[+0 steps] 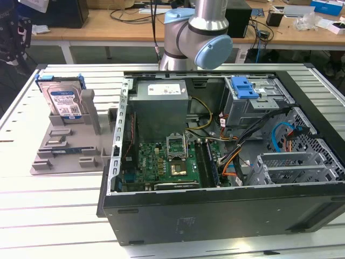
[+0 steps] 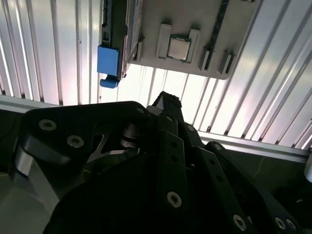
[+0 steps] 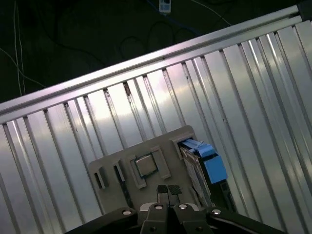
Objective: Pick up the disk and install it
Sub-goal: 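Pick up the disk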
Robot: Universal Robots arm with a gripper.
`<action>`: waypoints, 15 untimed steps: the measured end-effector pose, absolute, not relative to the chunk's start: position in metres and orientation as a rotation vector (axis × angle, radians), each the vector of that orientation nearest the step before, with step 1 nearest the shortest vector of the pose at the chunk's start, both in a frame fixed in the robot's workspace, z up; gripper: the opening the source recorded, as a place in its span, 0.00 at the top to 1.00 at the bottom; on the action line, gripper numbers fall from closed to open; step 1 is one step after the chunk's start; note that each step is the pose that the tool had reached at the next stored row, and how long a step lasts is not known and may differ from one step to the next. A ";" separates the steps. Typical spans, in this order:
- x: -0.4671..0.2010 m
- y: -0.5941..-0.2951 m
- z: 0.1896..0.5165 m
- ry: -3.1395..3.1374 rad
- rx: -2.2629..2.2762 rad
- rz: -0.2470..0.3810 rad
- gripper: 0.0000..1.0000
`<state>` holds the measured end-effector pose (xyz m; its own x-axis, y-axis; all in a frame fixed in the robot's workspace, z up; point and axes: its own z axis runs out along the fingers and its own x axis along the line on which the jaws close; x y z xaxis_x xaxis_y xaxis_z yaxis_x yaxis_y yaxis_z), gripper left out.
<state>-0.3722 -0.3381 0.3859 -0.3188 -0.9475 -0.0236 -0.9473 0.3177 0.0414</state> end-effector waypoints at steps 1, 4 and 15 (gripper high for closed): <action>-0.372 -0.338 0.386 -2.537 1.842 -0.074 0.89; -0.372 -0.338 0.386 -2.499 1.892 -0.074 0.89; -0.372 -0.338 0.386 -2.407 2.004 -0.073 0.89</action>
<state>-0.3722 -0.3381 0.3859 -0.1818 -0.9831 -0.0235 -0.9827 0.1807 0.0414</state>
